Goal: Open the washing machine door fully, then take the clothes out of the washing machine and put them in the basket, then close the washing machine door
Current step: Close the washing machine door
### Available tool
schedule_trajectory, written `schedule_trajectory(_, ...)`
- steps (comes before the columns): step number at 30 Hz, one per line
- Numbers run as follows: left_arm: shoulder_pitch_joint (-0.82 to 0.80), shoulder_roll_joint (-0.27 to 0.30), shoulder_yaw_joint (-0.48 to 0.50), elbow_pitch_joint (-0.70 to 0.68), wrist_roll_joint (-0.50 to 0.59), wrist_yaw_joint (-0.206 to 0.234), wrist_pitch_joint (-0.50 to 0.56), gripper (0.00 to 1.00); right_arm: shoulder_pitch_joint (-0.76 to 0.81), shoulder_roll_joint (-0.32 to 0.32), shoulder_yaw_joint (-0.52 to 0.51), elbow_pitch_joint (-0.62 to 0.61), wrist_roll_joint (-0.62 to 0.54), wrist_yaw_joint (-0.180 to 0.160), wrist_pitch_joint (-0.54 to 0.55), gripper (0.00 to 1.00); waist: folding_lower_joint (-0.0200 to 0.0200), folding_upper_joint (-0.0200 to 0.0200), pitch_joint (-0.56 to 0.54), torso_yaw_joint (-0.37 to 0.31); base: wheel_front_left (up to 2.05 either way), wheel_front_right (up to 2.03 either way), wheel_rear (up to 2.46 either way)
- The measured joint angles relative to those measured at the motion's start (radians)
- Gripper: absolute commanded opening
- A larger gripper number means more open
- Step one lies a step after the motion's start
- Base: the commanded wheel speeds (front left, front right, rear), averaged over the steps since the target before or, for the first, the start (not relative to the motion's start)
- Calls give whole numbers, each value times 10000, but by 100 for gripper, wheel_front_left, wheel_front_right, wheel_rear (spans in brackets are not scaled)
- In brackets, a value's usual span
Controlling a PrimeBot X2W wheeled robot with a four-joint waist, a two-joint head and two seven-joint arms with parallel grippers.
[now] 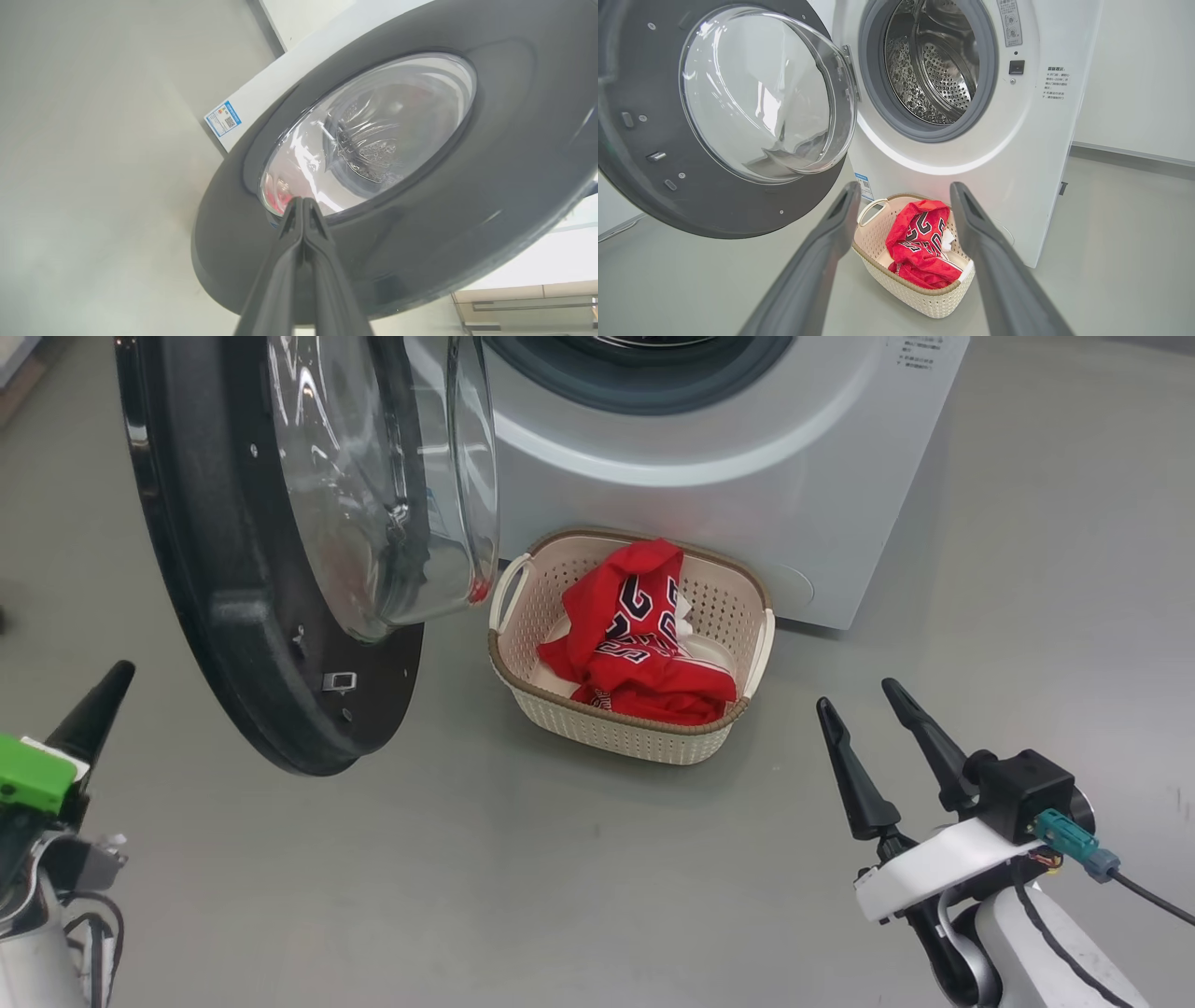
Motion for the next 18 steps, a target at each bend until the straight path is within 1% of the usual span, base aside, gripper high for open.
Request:
schedule_trajectory(5, 719, 278, -403, -591, 1001, -102, -748, 0, 5, 0, -351, -19, 71, -6, -2, 100, 0, 0, -170, 193, 0, 0, 0)
schedule_trajectory(6, 1081, 299, -667, -803, 1569, -107, -1152, 0, 25, -4, -416, -36, 75, -6, -2, 100, 0, 0, -236, 278, 0, 0, 0)
schedule_trajectory(8, 1382, 349, -792, -1049, 2040, -109, -1607, 0, 111, -4, -451, -61, 75, -6, -2, 100, 0, 0, -295, 369, 0, 0, 0)
schedule_trajectory(11, 1824, 552, -1181, -1413, 2635, -109, -2042, 0, 218, 0, -462, -71, 73, -6, -2, 100, 0, 0, -370, 503, 0, 0, 0)
schedule_trajectory(14, 2340, 562, -1745, -1806, 2865, -109, -2481, 0, 259, 17, -430, -86, 69, -6, -2, 100, 0, 0, -448, 612, 0, 0, 0)
schedule_trajectory(16, 2661, 777, -2253, -2209, 3329, -109, -2928, 0, 340, 71, -384, -86, 58, -6, -2, 100, 0, 0, -502, 666, 0, 0, 0)
schedule_trajectory(18, 2946, 1049, -2474, -2512, 3638, -111, -3442, 0, 387, 130, -314, -82, 56, -6, -2, 100, 0, 0, -552, 700, 0, 0, 0)
